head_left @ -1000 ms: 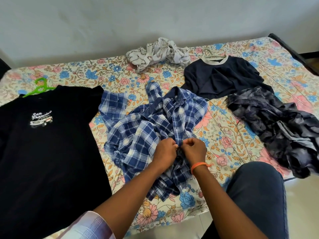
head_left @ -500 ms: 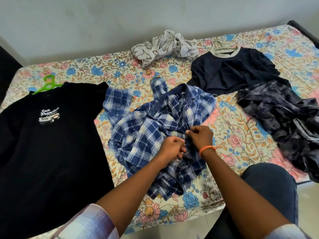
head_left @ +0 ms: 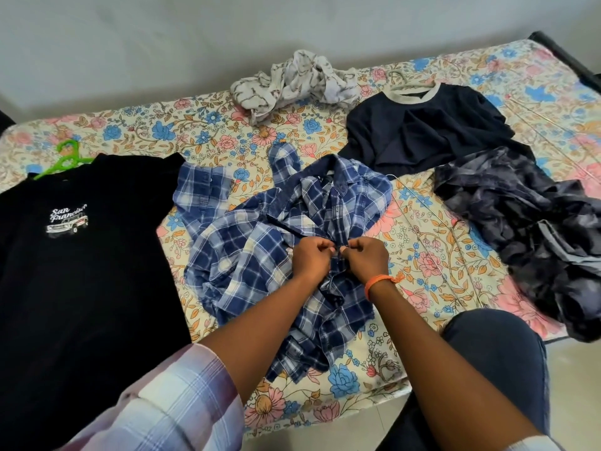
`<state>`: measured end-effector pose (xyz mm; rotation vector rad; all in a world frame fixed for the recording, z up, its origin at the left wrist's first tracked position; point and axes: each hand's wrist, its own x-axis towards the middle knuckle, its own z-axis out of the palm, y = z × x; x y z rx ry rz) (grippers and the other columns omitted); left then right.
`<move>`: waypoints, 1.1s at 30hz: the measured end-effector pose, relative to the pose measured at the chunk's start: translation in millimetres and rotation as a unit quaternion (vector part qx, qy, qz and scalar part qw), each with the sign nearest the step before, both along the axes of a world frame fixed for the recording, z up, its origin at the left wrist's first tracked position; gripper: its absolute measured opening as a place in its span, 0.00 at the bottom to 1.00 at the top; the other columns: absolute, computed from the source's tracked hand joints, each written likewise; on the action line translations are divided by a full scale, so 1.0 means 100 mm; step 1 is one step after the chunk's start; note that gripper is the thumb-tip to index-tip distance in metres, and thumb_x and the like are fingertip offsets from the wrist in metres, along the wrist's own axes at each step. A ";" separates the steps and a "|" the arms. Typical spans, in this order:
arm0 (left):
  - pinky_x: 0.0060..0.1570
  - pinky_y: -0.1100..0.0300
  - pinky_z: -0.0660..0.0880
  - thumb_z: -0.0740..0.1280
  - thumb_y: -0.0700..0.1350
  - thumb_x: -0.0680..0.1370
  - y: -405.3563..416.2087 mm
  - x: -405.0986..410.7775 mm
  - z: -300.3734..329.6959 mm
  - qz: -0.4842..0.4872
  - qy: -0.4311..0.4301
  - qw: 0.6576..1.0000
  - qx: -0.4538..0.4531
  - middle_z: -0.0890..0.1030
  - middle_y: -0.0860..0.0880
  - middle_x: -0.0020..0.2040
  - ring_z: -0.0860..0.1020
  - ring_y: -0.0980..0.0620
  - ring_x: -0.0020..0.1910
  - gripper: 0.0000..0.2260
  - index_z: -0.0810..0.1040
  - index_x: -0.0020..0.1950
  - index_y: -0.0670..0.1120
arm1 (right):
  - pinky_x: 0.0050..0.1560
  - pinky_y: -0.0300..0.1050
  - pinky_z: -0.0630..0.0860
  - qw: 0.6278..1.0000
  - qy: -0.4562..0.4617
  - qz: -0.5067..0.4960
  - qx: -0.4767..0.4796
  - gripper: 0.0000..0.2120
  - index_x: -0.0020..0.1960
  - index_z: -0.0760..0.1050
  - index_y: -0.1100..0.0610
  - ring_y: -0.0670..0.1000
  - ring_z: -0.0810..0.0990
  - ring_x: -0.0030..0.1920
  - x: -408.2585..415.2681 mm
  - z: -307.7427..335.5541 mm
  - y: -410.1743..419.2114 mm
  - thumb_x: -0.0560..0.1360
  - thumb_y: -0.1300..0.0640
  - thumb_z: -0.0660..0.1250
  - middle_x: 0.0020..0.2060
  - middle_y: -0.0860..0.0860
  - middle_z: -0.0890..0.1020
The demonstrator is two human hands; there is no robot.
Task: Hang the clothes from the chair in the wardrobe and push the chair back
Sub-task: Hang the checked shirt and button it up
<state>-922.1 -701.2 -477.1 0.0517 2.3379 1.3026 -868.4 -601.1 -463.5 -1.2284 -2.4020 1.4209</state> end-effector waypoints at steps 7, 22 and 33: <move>0.36 0.51 0.81 0.68 0.38 0.79 0.01 -0.06 0.02 0.024 -0.067 0.997 0.042 0.85 0.45 0.39 0.83 0.50 0.31 0.06 0.81 0.42 0.43 | 0.36 0.39 0.66 0.993 0.009 0.049 0.110 0.09 0.36 0.76 0.58 0.49 0.74 0.34 -0.01 -0.01 -0.05 0.73 0.64 0.71 0.31 0.51 0.77; 0.40 0.55 0.81 0.68 0.40 0.80 -0.12 -0.04 0.14 0.001 -0.079 0.991 0.110 0.83 0.44 0.42 0.80 0.51 0.39 0.06 0.81 0.44 0.44 | 0.33 0.46 0.70 0.986 0.039 0.046 0.158 0.10 0.36 0.73 0.59 0.50 0.72 0.31 -0.01 0.09 -0.17 0.75 0.63 0.67 0.30 0.53 0.76; 0.35 0.61 0.77 0.67 0.41 0.80 -0.09 -0.05 0.15 0.043 -0.130 0.981 0.137 0.84 0.44 0.46 0.81 0.50 0.44 0.04 0.82 0.48 0.42 | 0.36 0.45 0.74 0.985 0.067 0.034 0.154 0.07 0.40 0.79 0.59 0.51 0.77 0.35 0.01 0.09 -0.27 0.76 0.60 0.67 0.33 0.52 0.80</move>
